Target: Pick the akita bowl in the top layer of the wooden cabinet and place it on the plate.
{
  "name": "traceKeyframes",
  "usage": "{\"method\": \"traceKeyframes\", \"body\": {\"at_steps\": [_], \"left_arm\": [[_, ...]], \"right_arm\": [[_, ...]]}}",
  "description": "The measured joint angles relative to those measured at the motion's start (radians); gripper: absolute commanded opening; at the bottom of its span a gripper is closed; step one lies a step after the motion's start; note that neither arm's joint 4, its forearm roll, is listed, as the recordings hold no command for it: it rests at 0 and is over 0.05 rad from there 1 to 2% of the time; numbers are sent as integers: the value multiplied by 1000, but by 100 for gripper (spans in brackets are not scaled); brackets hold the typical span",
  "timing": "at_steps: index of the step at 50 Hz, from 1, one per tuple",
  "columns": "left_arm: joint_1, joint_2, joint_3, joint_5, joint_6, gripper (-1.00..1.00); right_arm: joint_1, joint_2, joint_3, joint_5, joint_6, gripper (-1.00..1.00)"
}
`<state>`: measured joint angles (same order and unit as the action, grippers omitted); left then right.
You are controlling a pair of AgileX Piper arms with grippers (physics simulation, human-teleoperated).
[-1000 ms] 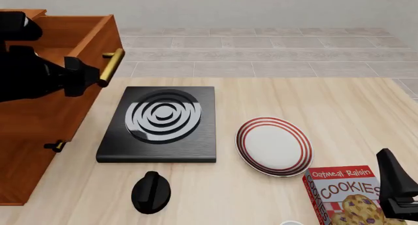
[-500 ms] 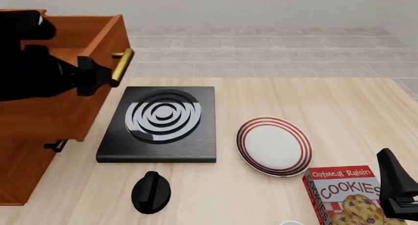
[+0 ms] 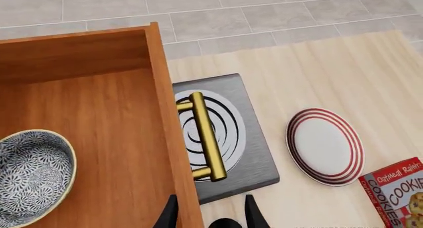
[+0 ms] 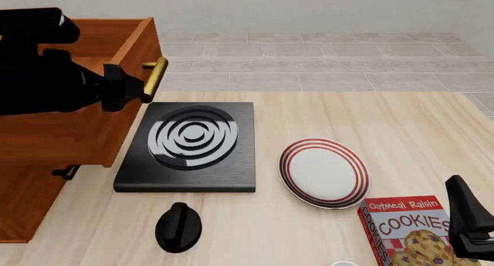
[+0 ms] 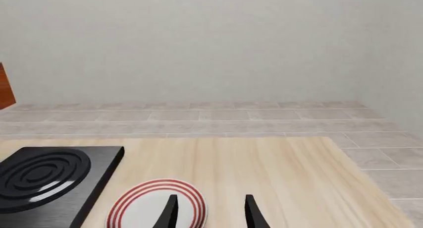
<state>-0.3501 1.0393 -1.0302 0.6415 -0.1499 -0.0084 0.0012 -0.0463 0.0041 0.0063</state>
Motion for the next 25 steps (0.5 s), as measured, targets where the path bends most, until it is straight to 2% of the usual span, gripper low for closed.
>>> {"method": "traceKeyframes", "body": {"at_steps": [25], "left_arm": [[-18,22,-40,38,-22,100]], "right_arm": [[-3,0,1,-2,1,100]]}}
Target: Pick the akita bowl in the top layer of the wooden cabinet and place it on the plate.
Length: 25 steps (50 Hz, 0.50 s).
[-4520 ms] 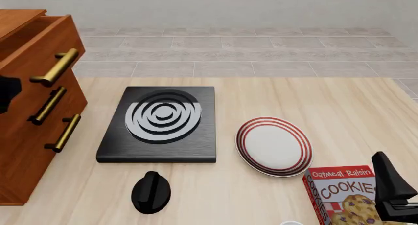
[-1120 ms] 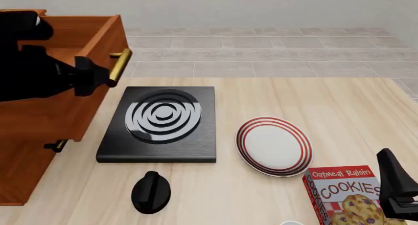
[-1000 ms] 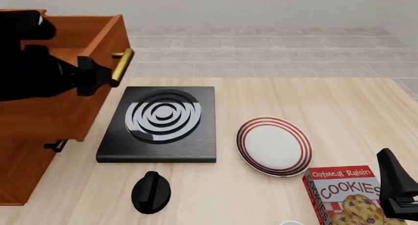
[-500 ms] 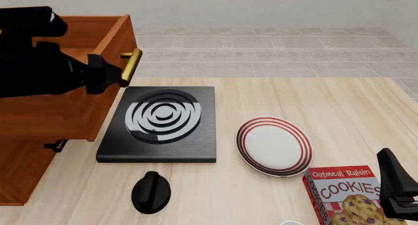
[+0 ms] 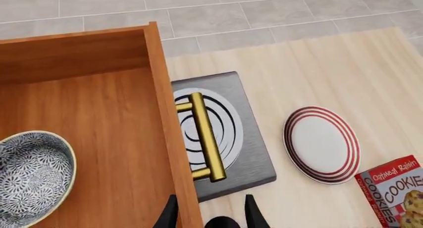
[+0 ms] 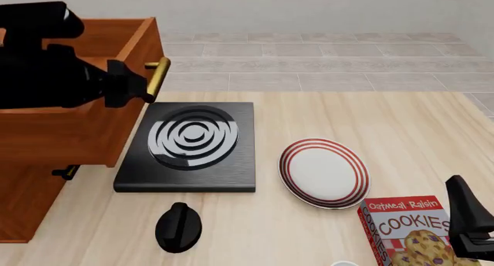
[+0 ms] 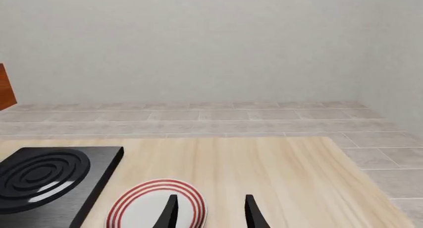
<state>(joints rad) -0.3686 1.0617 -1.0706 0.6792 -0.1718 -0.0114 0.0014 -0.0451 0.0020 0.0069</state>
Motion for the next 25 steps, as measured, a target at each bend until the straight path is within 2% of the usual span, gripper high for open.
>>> {"method": "traceKeyframes", "body": {"at_steps": [13,25], "left_arm": [[1,27,-54,53,9,100],[-6,44,-171,52,75,100]], "right_arm": [[-1,0,-1,1,0,100],[0,0,-2,0,-1,100]]}}
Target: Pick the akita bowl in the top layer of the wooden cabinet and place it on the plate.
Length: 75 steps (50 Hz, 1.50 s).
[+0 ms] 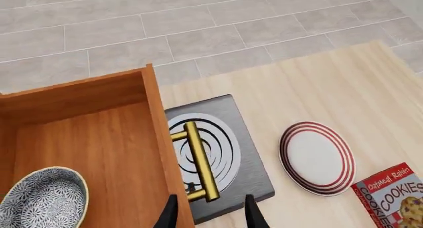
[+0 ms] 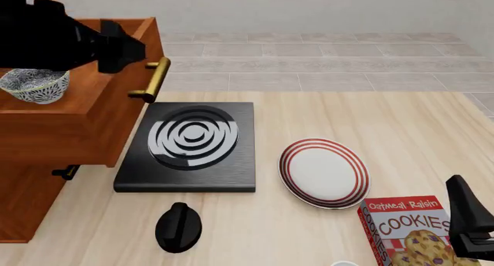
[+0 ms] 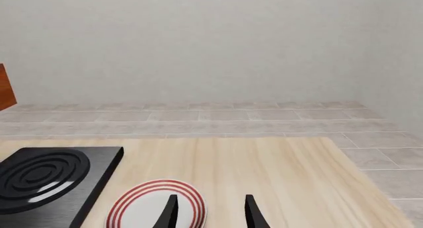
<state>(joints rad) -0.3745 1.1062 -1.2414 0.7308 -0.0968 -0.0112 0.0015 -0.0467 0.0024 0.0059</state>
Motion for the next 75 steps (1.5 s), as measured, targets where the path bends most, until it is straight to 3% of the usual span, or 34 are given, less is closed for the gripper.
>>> {"method": "traceKeyframes", "body": {"at_steps": [22,57,75], "left_arm": [[47,6,-135,44,87,100],[193,-8,-184,153,228,100],[219,15,-202,197,285,100]], "right_arm": [[-1,0,-2,-1,-2,100],[4,-1,-3,-4,-7,100],[2,-1,-3,-6,-7,100]]}}
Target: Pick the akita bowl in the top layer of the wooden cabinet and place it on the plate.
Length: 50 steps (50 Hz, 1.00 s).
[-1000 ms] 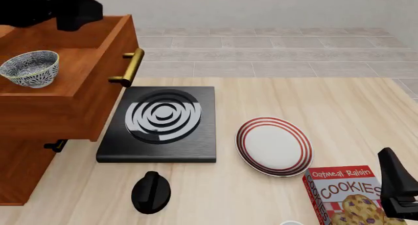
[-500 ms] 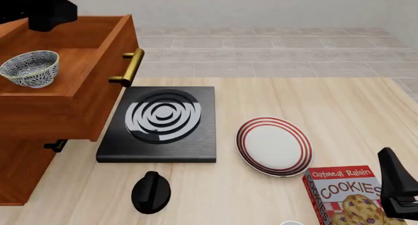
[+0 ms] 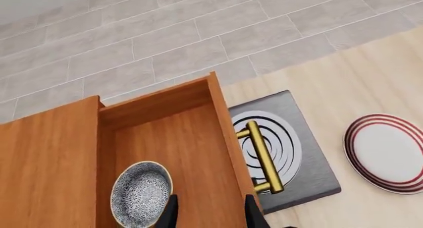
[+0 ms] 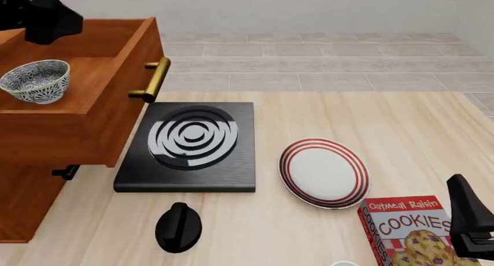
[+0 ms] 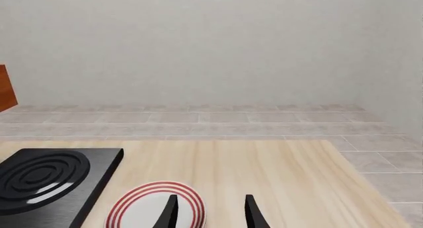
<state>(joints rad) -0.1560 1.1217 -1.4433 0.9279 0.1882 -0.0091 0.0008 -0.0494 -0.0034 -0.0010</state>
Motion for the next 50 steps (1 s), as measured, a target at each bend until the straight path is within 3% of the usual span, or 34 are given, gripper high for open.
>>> {"method": "traceKeyframes", "body": {"at_steps": [24,50], "left_arm": [[40,20,-49,69,49,100],[119,23,35,35,136,100]], "right_arm": [[2,0,1,0,-2,100],[0,0,1,1,-3,100]]}}
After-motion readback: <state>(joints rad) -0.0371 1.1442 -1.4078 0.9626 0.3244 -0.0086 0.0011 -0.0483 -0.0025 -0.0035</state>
